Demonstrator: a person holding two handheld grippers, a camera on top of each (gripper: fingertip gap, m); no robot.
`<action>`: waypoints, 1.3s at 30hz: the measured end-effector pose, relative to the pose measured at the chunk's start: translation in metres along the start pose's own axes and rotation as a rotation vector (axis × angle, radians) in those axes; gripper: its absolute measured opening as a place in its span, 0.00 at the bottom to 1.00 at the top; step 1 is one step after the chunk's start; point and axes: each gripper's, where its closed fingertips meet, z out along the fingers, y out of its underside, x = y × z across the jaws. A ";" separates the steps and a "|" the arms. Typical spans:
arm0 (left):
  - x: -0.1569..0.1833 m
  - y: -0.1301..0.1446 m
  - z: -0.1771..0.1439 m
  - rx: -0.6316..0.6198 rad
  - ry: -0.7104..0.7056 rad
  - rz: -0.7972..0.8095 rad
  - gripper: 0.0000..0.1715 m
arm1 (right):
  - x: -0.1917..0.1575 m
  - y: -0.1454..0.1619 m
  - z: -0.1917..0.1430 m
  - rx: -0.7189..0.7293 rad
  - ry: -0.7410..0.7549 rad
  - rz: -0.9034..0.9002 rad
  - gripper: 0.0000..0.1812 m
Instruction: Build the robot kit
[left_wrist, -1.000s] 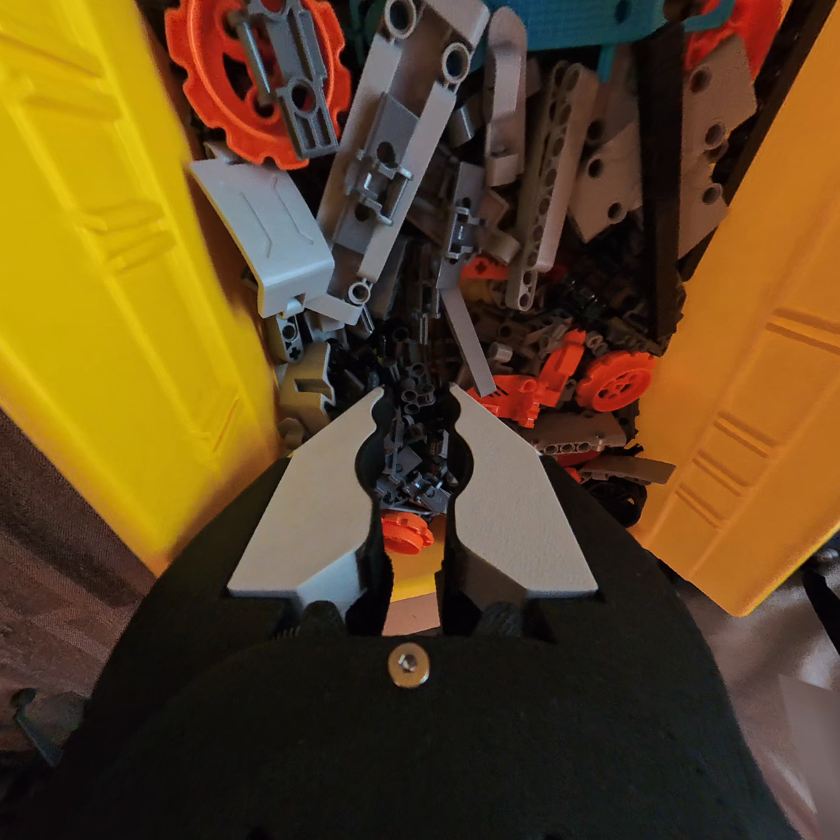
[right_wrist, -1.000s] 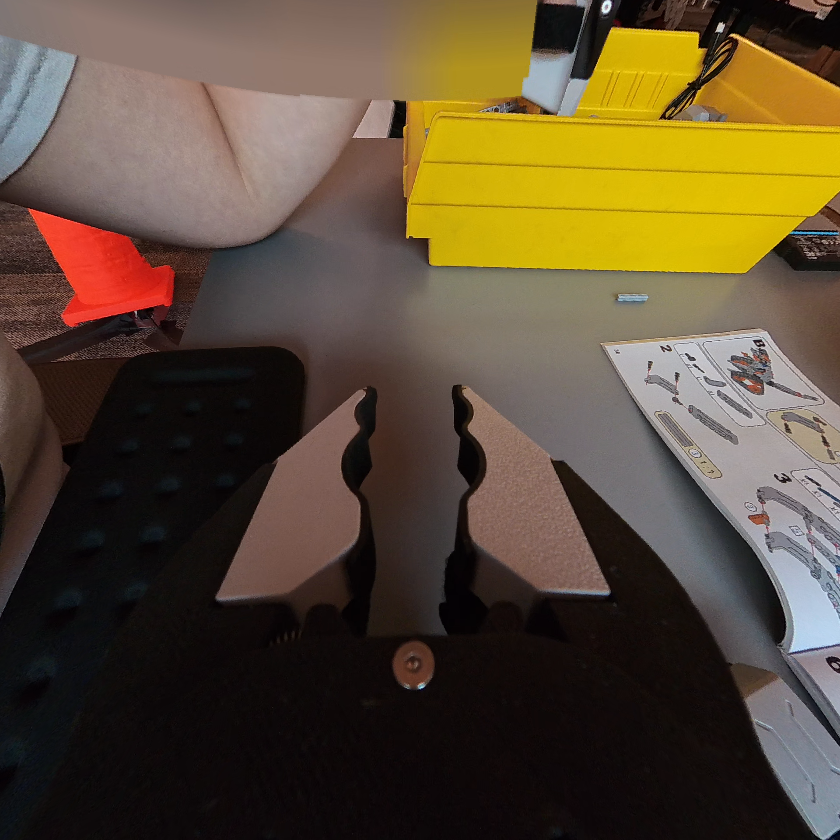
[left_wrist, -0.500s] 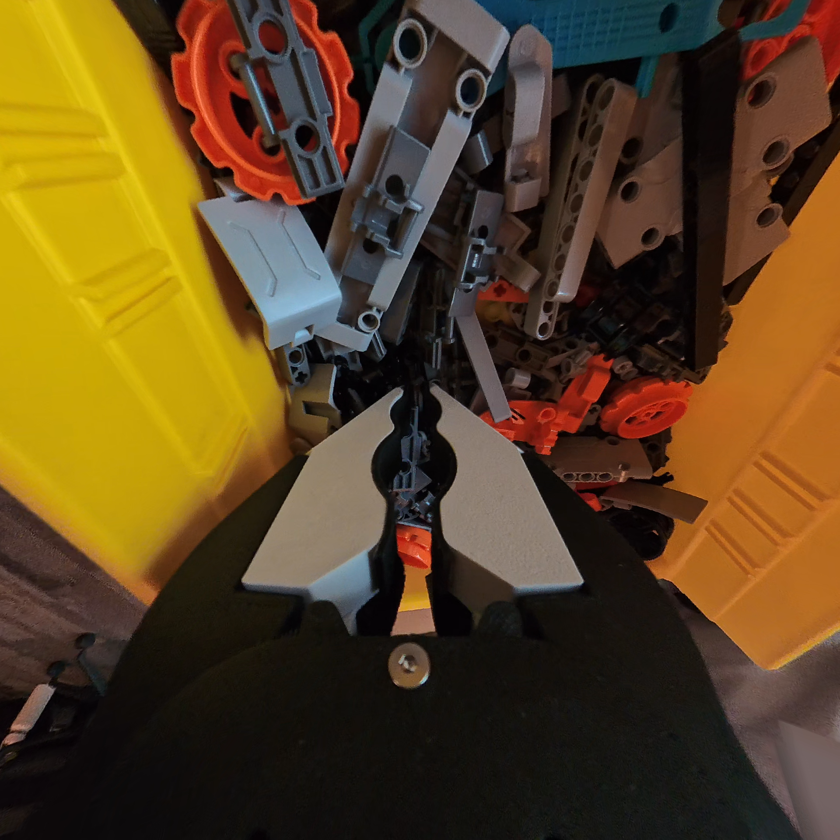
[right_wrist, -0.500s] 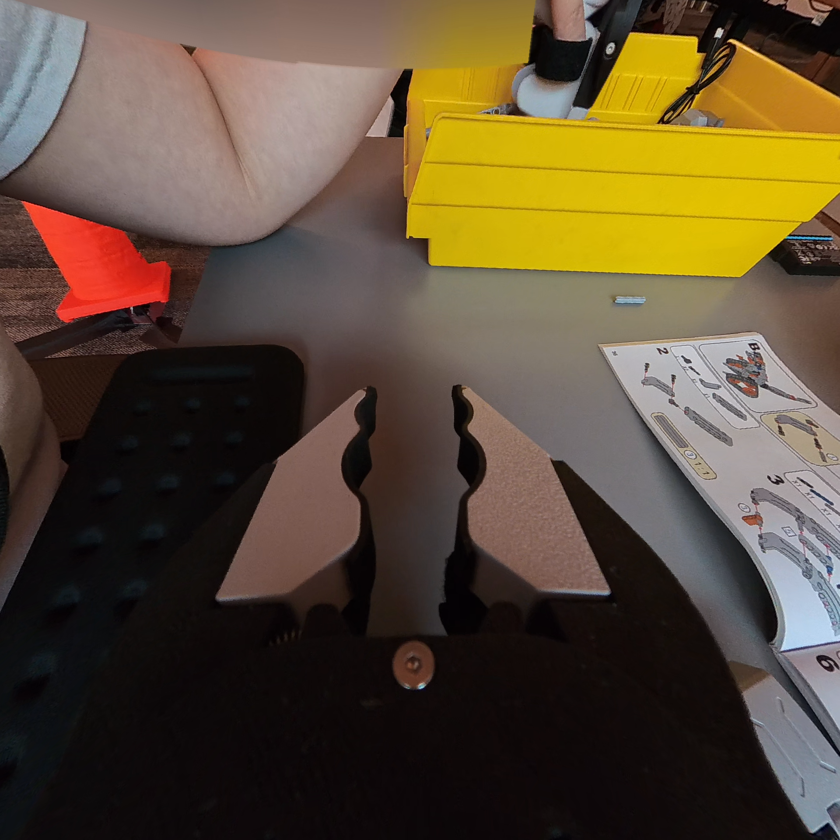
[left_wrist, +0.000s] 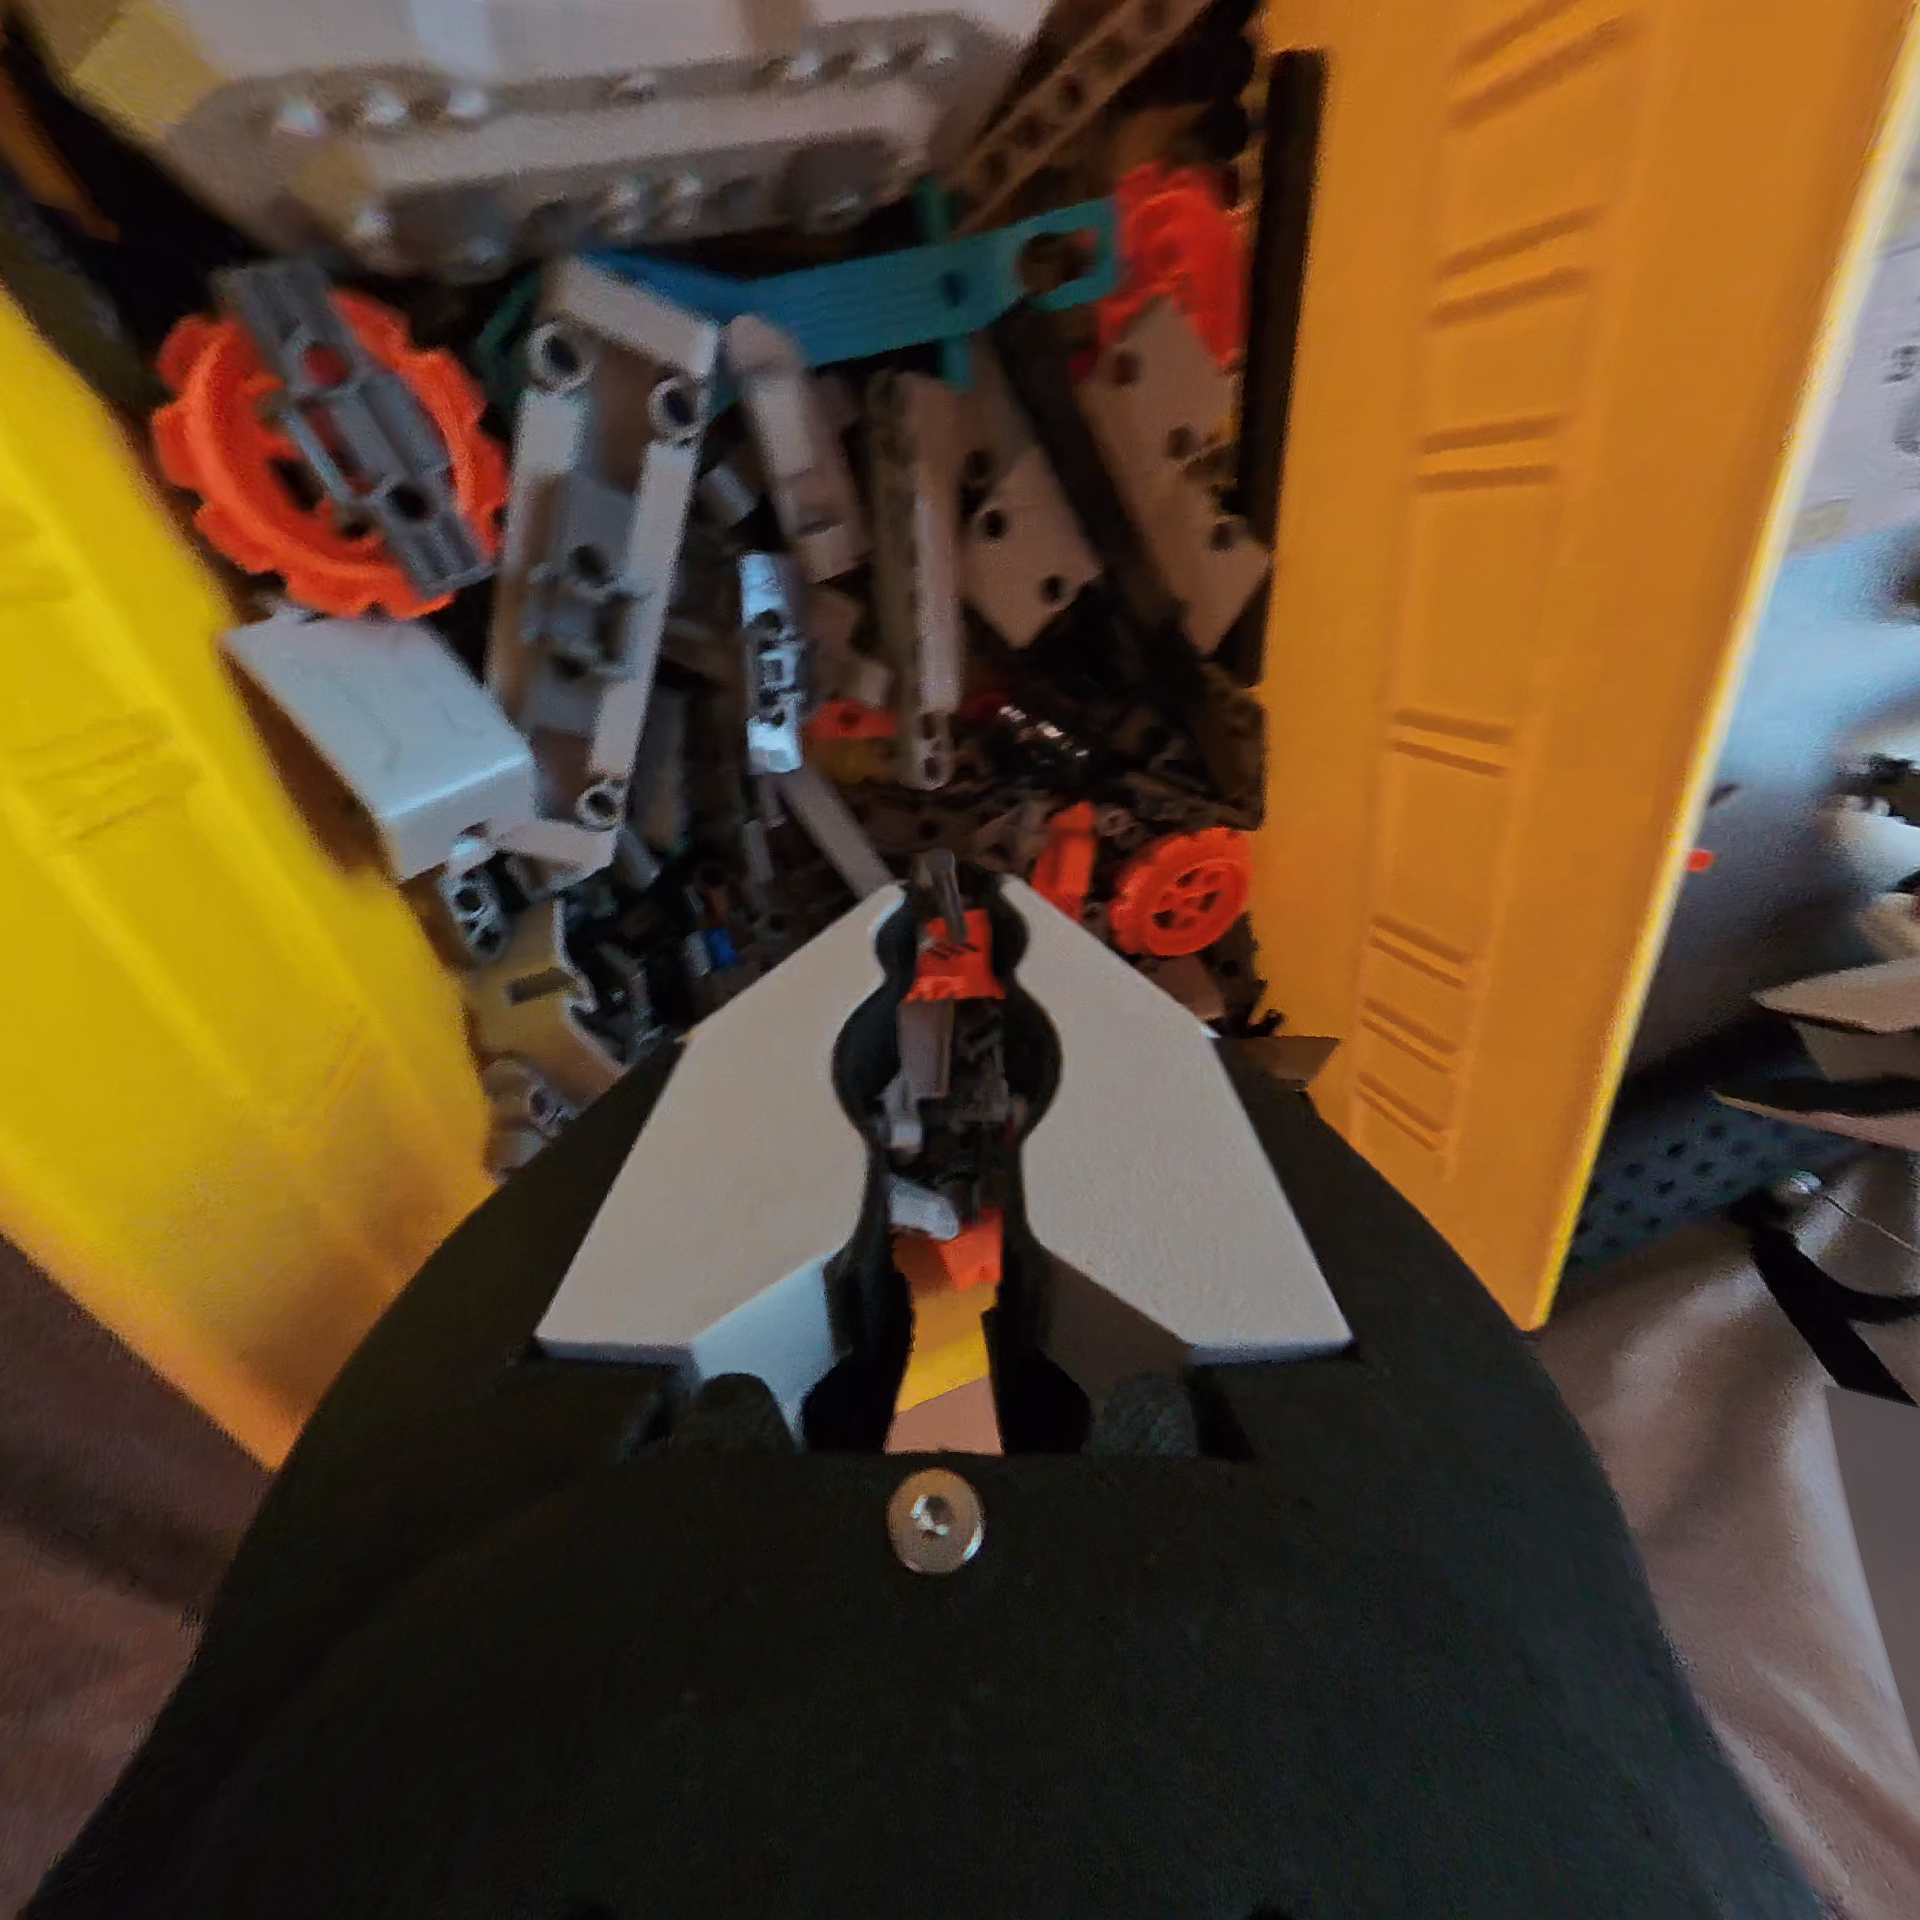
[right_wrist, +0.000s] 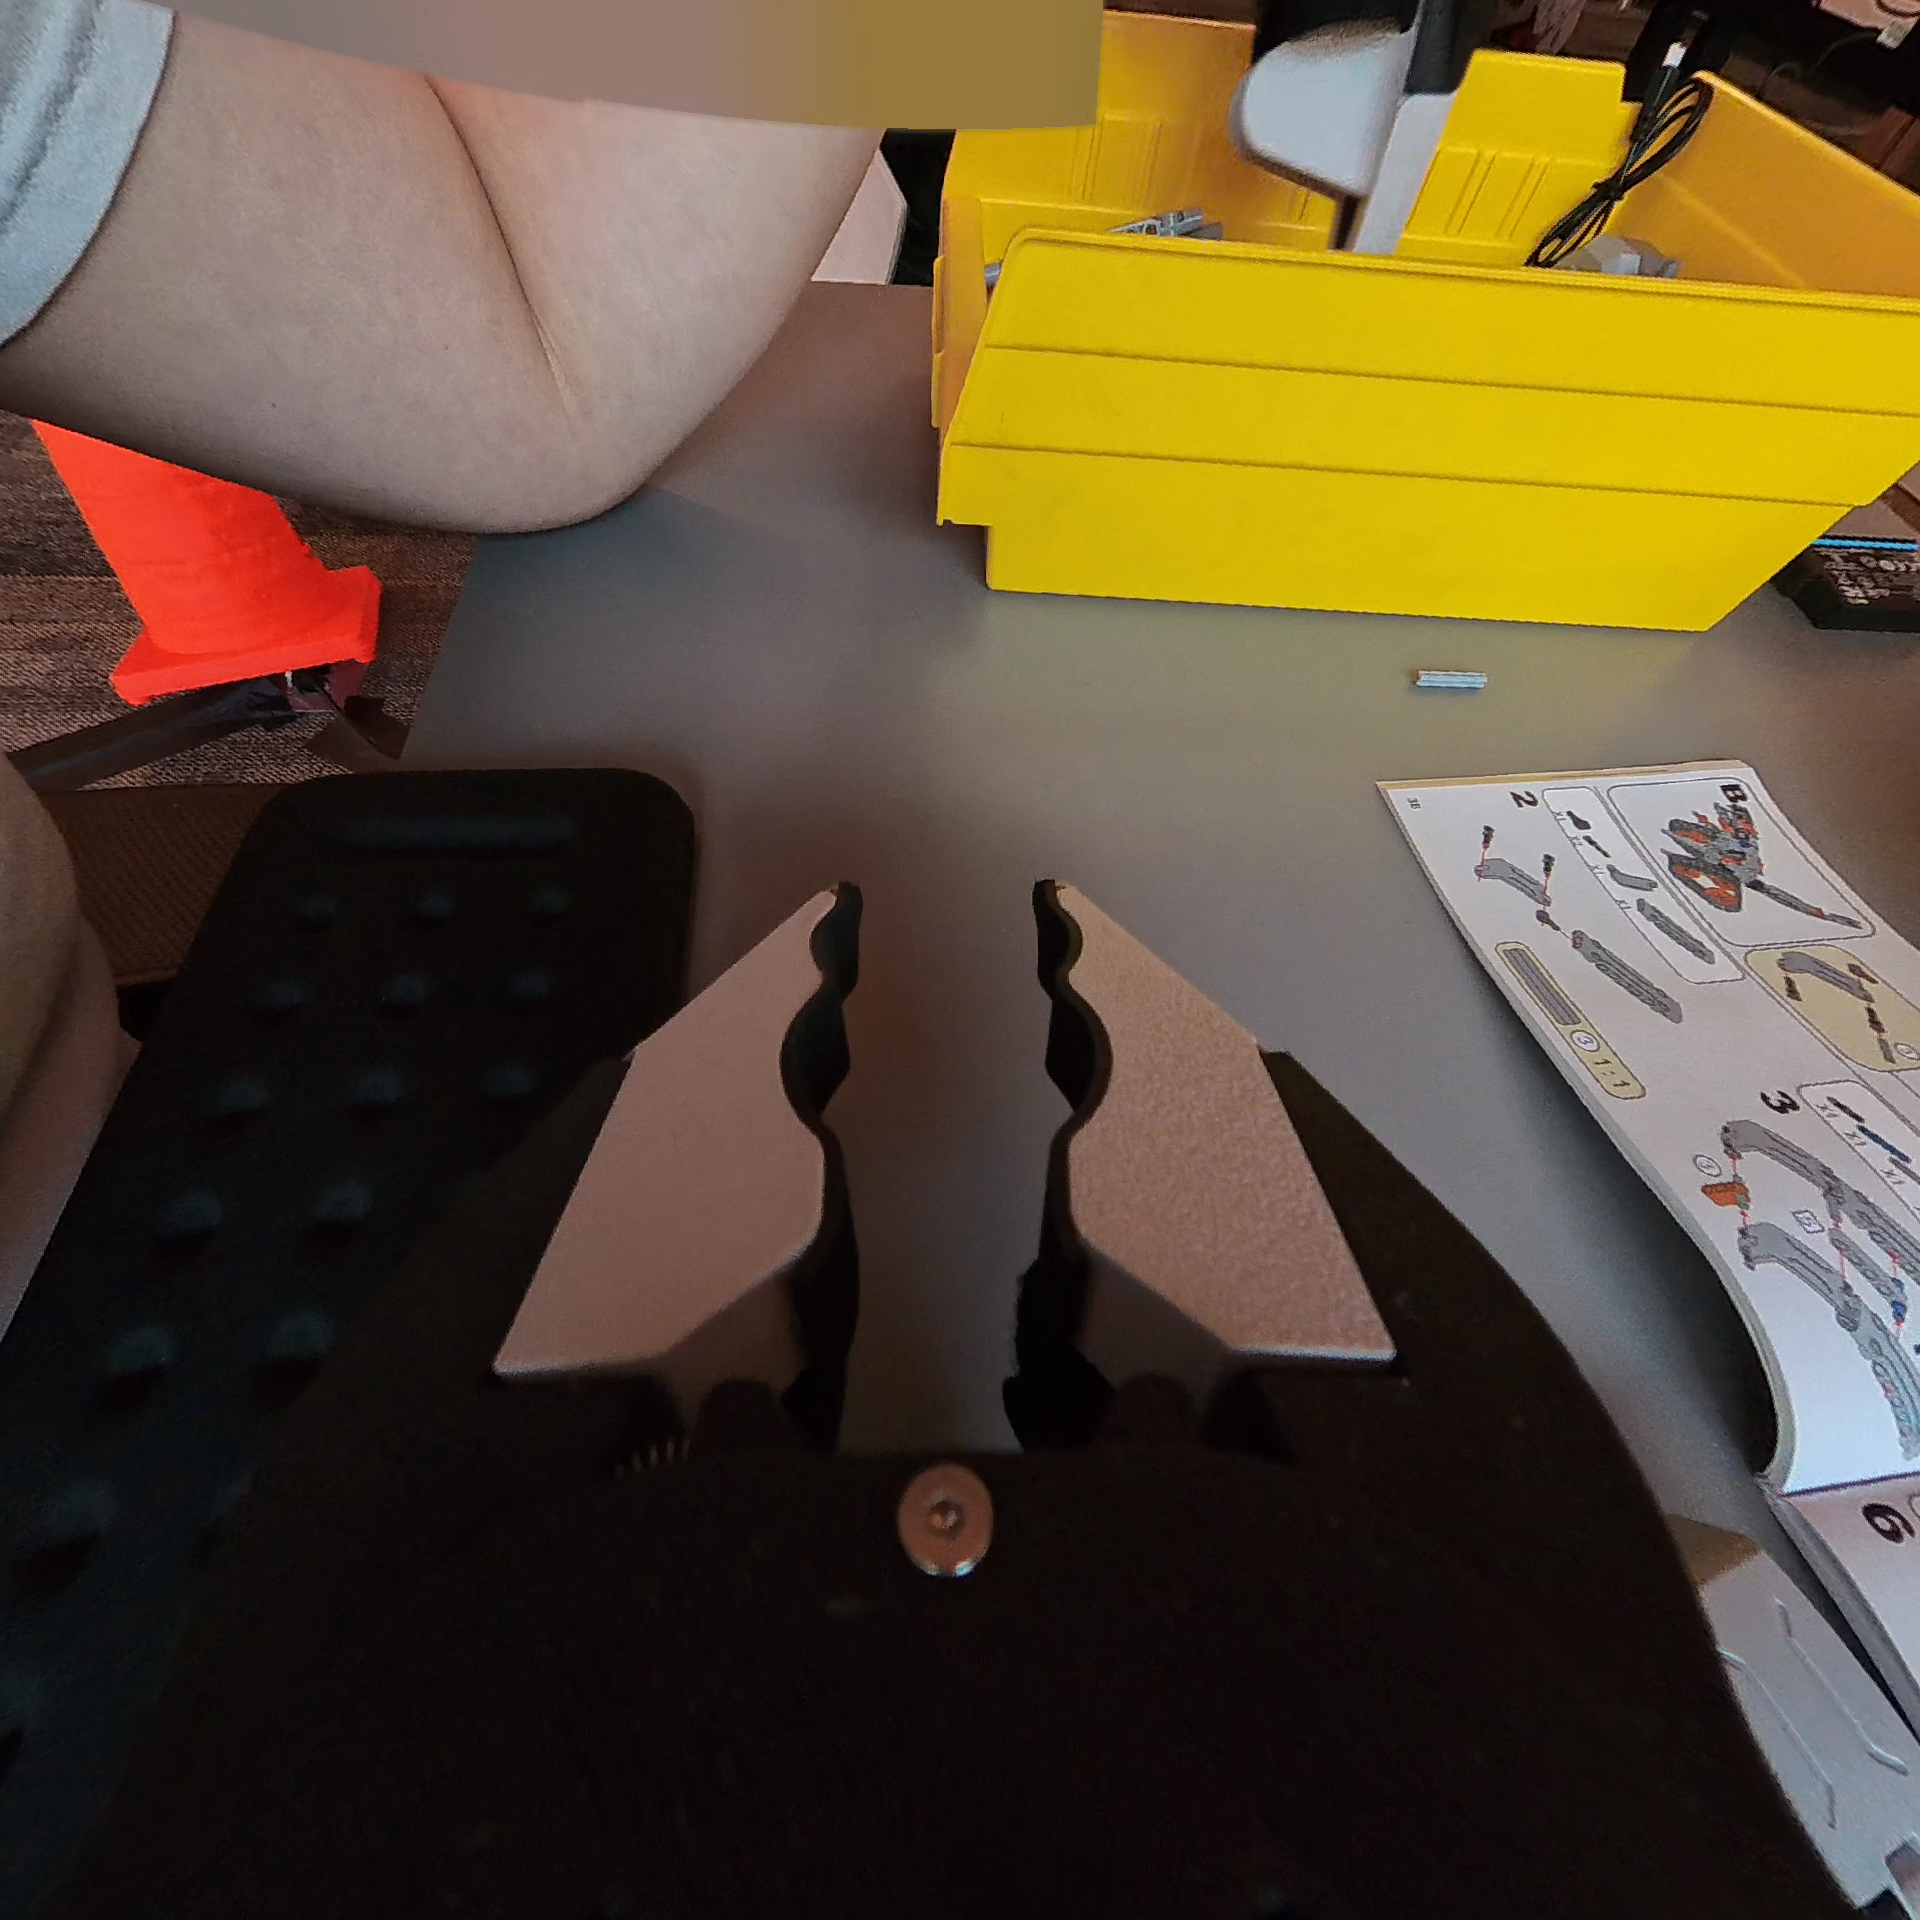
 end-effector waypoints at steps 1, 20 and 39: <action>0.005 -0.002 0.000 0.011 0.015 0.012 0.16 | 0.000 0.000 0.000 -0.002 -0.001 -0.001 0.19; -0.035 0.040 -0.029 -0.051 -0.270 -0.171 0.21 | -0.003 0.005 0.002 -0.028 -0.002 -0.032 0.19; -0.044 0.072 -0.018 -0.195 -0.248 -0.205 0.22 | -0.005 0.007 0.004 -0.038 -0.010 -0.039 0.18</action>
